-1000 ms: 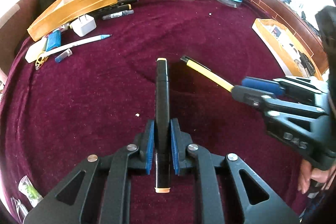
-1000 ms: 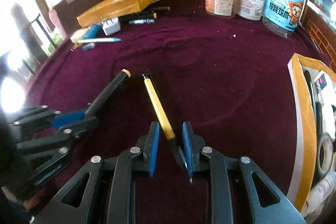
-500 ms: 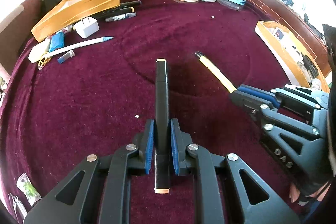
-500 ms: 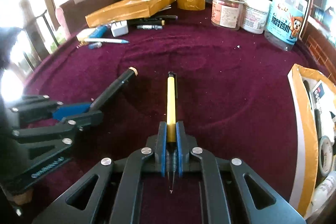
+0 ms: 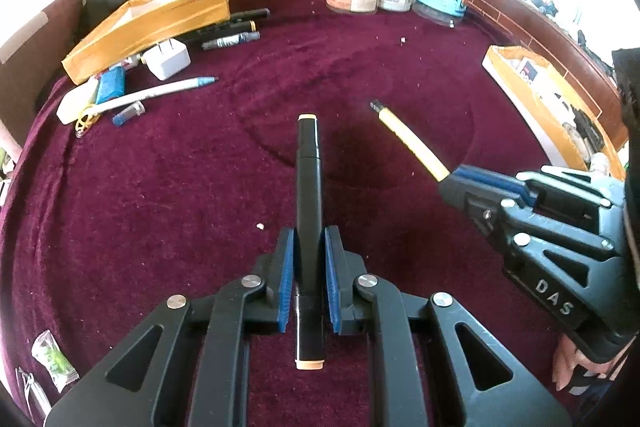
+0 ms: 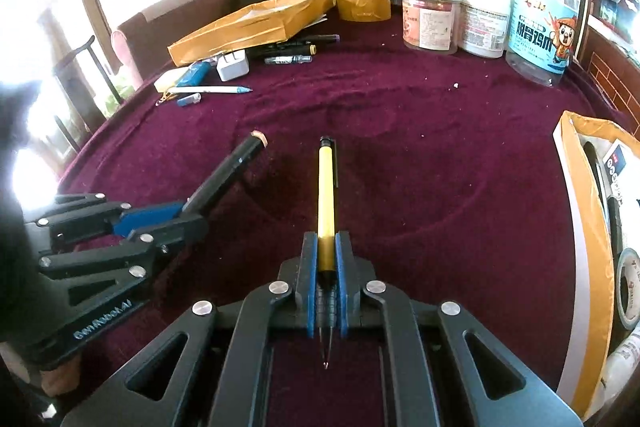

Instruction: Organize rigid objects

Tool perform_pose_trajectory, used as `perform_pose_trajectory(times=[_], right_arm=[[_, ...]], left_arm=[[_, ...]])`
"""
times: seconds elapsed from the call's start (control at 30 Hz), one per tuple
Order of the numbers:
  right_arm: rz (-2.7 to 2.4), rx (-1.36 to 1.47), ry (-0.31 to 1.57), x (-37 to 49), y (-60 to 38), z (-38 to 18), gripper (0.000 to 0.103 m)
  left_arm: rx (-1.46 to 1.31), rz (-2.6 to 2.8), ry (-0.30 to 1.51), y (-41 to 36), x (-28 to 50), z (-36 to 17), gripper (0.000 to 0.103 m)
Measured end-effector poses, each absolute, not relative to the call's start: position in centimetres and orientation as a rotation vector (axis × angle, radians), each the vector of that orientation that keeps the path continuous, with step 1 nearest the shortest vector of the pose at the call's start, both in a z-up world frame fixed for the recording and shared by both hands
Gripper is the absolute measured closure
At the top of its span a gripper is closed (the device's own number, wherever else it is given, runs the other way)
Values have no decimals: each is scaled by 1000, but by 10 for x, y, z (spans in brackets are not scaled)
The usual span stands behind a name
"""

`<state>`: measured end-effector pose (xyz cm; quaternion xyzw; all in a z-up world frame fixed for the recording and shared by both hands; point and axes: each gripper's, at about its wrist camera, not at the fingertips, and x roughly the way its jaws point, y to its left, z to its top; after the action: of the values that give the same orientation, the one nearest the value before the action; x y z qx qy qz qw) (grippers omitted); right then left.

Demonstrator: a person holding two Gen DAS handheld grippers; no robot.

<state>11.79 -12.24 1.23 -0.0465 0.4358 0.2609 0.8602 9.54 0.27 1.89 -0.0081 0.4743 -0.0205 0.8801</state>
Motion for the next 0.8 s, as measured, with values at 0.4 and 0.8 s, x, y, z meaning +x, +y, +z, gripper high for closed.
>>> perform_pose_trajectory(times=[0.4,0.8], right_arm=[[593,-21,905,121,-131,18,96],[636,12,913,117,-127,20,96]], left_arm=[[-45,-18,910,7,95,33,91],[-15,27,885,5,97,30,91]])
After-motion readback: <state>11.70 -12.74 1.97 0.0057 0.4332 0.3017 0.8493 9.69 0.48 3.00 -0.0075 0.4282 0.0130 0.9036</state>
